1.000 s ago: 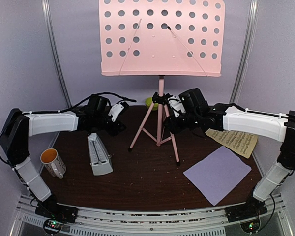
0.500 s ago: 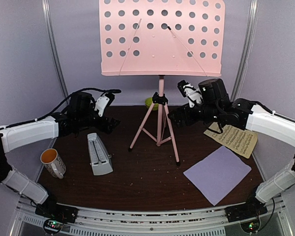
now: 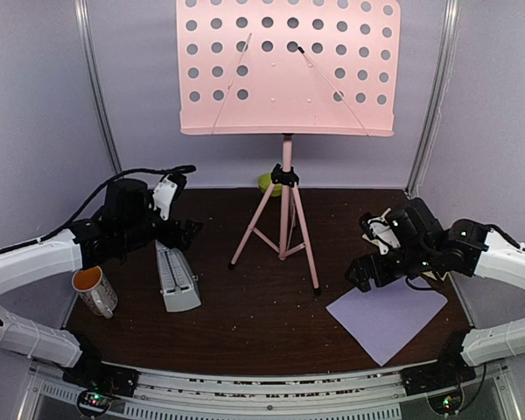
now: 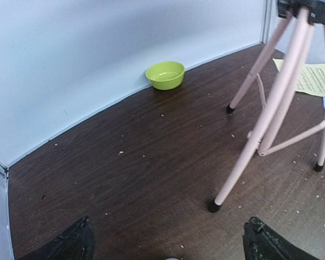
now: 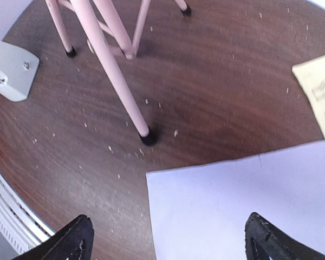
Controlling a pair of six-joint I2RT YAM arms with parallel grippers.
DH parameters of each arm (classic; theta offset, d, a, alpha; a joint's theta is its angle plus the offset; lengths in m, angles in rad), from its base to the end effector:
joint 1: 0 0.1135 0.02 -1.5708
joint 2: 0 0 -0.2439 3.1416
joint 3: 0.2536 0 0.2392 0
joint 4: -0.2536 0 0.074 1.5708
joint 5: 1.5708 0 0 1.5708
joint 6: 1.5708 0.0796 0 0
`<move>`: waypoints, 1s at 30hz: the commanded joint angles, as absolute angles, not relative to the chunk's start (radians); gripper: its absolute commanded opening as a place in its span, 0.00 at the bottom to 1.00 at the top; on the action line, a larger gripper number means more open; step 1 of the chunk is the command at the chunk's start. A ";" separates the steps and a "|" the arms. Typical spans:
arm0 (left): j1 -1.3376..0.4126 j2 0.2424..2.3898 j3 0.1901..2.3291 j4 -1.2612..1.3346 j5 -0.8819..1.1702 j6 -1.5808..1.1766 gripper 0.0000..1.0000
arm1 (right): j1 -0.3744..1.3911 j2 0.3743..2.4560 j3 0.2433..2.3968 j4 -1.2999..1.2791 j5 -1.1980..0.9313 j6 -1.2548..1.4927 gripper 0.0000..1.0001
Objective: Set up the instrument practice props
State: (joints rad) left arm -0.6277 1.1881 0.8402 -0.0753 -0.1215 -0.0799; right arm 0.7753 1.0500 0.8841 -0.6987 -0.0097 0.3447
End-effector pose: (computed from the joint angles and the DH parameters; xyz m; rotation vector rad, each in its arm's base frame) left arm 0.2538 -0.1722 0.2544 0.4664 1.9513 -0.3345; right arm 0.1684 0.1662 0.2292 -0.5390 2.4437 0.5002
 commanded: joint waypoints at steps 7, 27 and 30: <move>-0.935 1.171 0.727 0.003 -0.241 -0.013 0.98 | 0.692 1.113 0.598 -0.652 -0.205 0.604 0.95; -1.275 1.457 0.735 0.130 -0.233 0.147 0.97 | 0.931 1.444 0.605 -0.161 -0.420 0.871 0.90; -1.274 1.452 0.727 0.159 -0.178 0.050 0.95 | 0.977 1.425 0.624 -0.139 -0.415 0.941 0.89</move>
State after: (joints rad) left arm -1.2701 1.4525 0.7273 0.0628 -0.2718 0.1047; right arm 0.9192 1.4220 0.6151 -0.1703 -0.3756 0.7990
